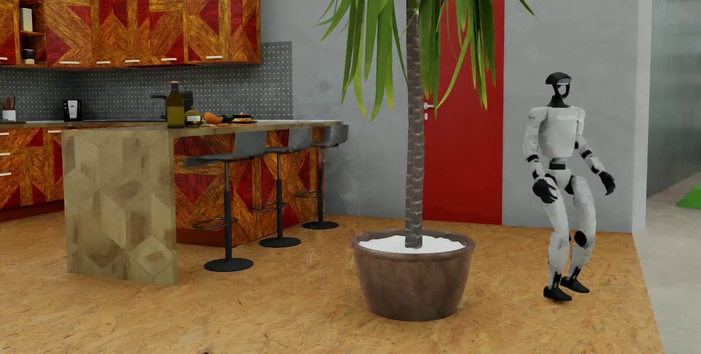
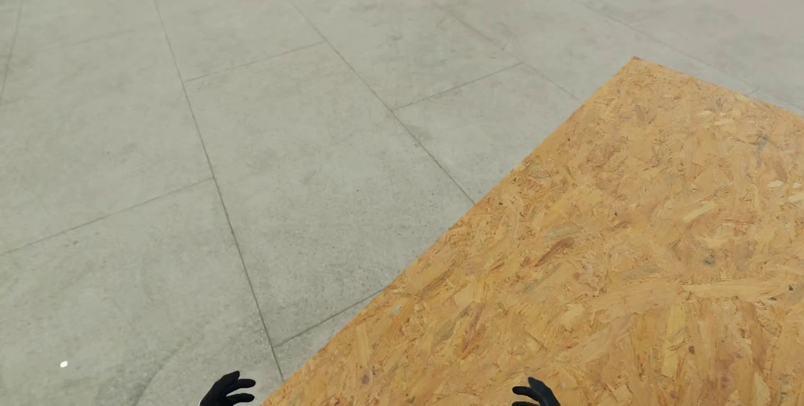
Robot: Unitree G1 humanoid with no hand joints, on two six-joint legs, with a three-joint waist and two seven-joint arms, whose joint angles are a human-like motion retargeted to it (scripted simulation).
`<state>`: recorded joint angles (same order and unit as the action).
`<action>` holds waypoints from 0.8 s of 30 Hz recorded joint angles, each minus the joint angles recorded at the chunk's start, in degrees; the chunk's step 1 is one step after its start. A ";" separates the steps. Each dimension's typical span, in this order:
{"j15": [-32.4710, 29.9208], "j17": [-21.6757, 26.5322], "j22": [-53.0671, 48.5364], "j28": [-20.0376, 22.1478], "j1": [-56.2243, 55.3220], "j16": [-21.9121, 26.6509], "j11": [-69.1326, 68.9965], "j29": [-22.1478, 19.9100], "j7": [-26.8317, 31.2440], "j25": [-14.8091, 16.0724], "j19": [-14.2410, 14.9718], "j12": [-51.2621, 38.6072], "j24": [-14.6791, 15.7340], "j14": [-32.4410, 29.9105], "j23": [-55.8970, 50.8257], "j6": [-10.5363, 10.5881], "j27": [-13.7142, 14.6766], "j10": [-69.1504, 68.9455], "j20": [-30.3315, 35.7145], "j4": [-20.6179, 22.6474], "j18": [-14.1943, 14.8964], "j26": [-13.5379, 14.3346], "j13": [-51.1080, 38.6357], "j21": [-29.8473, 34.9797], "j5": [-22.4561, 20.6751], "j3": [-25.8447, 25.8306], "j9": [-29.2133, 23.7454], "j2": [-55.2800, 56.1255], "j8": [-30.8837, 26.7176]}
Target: Walk around the plant
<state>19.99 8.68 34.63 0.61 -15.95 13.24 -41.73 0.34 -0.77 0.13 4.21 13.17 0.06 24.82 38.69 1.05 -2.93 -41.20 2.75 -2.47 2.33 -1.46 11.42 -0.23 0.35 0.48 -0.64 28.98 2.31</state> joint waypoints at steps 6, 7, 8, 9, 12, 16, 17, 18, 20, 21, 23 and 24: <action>0.21 2.16 -6.40 3.11 -10.89 -4.86 -13.33 -3.20 1.71 11.62 -12.29 -10.09 -2.57 1.28 -2.87 3.03 2.51 -24.55 7.01 -3.98 3.72 -8.57 3.89 2.64 -6.47 -11.99 -1.04 10.58 -0.35; 1.30 2.96 -3.19 3.91 -12.59 -4.48 -11.47 -4.92 3.28 13.87 -12.98 -11.04 -2.12 6.73 -3.40 4.42 0.18 -22.68 3.23 -1.43 1.93 -4.97 6.76 1.12 -7.92 -14.75 -2.45 9.77 0.47; 7.71 2.99 -2.87 4.41 -13.22 -1.23 -13.54 -6.32 1.34 15.09 -8.26 -11.72 -2.01 10.79 -1.16 4.35 -2.53 -14.66 2.91 -2.30 -0.31 -3.15 8.11 -0.18 -7.67 -17.27 -3.69 9.94 2.68; 15.50 1.96 -2.49 4.76 -10.29 -1.71 -22.70 -7.45 -1.74 14.14 0.33 -11.08 -2.73 5.37 0.08 1.55 -5.98 -13.05 1.72 -3.69 0.98 -0.84 8.69 -0.92 -3.48 -18.23 -3.86 8.46 1.17; 16.96 2.60 -1.11 5.25 -14.93 -4.68 -24.27 -6.75 2.32 6.68 -8.96 -9.03 -5.91 5.49 6.13 1.41 -11.82 -28.00 9.50 -1.29 8.81 6.54 7.75 4.79 2.35 -10.18 -1.35 5.00 2.42; 18.02 3.02 -0.45 4.90 -23.56 -3.79 -12.70 -2.84 -1.39 2.35 -9.28 2.22 -8.11 -0.17 2.17 4.75 -4.71 -27.33 -0.48 3.36 9.96 -0.04 -0.46 3.50 -3.45 -0.26 1.41 -7.25 -2.08; 17.93 1.54 -1.04 5.35 -24.96 -3.63 -8.52 -2.79 -1.14 0.63 -9.33 4.38 -7.19 -1.90 1.06 4.81 -1.49 -24.44 -1.12 2.49 9.46 -2.21 -2.28 3.45 -4.70 0.80 2.09 -11.22 -4.22; 17.72 1.29 -1.75 5.91 -25.47 -3.50 -5.93 -2.51 0.22 -1.27 -9.30 5.97 -5.85 -3.73 0.70 4.65 1.16 -21.57 -1.25 1.36 9.14 -2.50 -4.99 4.87 -5.62 -0.38 1.54 -15.05 -6.08; 9.31 0.18 0.52 7.61 -22.34 -2.40 -18.02 -3.38 1.88 -3.86 -7.81 3.28 -2.21 -7.01 -4.00 4.20 3.47 -9.97 -1.92 -2.58 9.48 2.37 -7.12 4.35 -7.31 -3.21 -1.10 -13.98 -5.62; -2.24 0.81 3.13 8.82 -19.04 0.00 -28.41 -3.18 -0.56 -2.95 -8.60 0.98 -0.13 -5.19 -2.91 0.98 3.32 -9.96 -1.40 -2.87 5.68 7.03 -6.91 4.75 -5.08 -6.72 -1.92 -8.99 -3.51; -3.56 0.78 0.42 11.33 -10.99 1.62 -34.76 -1.35 -5.01 0.98 -7.87 -4.90 3.55 -0.78 -3.18 -5.61 0.74 -7.57 -0.47 -3.88 0.56 10.22 -1.03 2.97 -0.51 -14.20 -2.65 -0.10 1.70; 3.87 0.94 0.21 11.74 -7.25 0.75 -31.50 -0.96 -6.15 2.00 -7.23 -8.64 4.15 1.31 -4.00 -7.65 -1.55 -6.36 0.28 -4.77 3.44 9.95 2.86 1.95 0.23 -18.15 -2.04 2.69 2.42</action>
<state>23.86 9.62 34.84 12.35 -23.20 13.98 -73.24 -0.62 -6.92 2.13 -3.02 4.53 4.21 26.13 34.69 -6.60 -4.48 -47.56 3.03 -7.24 5.78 8.49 14.28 1.72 0.57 -17.67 -2.67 31.68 4.73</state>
